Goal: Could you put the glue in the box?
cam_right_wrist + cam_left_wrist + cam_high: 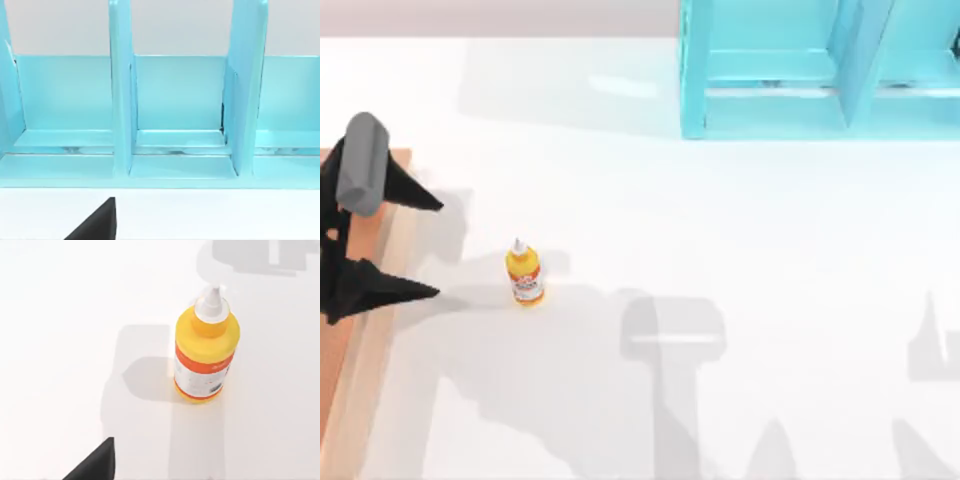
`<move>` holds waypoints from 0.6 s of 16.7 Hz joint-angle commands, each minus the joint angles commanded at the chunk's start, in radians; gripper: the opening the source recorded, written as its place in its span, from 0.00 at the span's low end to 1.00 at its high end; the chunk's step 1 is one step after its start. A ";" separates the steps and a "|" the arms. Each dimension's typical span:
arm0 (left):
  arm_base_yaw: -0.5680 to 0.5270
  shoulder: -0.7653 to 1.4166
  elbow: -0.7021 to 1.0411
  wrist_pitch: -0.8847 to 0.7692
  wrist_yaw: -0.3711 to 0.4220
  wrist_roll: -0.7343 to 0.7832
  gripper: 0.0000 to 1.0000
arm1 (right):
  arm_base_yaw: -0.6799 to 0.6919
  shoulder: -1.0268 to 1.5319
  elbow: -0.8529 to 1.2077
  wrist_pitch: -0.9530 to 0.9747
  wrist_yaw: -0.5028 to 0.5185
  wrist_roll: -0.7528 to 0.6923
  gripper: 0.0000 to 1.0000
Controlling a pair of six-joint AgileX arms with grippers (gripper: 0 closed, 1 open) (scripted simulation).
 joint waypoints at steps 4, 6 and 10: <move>0.012 0.247 0.132 -0.110 0.131 0.235 1.00 | 0.000 0.000 0.000 0.000 0.000 0.000 1.00; 0.018 0.314 0.166 -0.140 0.168 0.301 1.00 | 0.000 0.000 0.000 0.000 0.000 0.000 1.00; 0.021 0.339 0.179 -0.152 0.183 0.327 1.00 | 0.000 0.000 0.000 0.000 0.000 0.000 1.00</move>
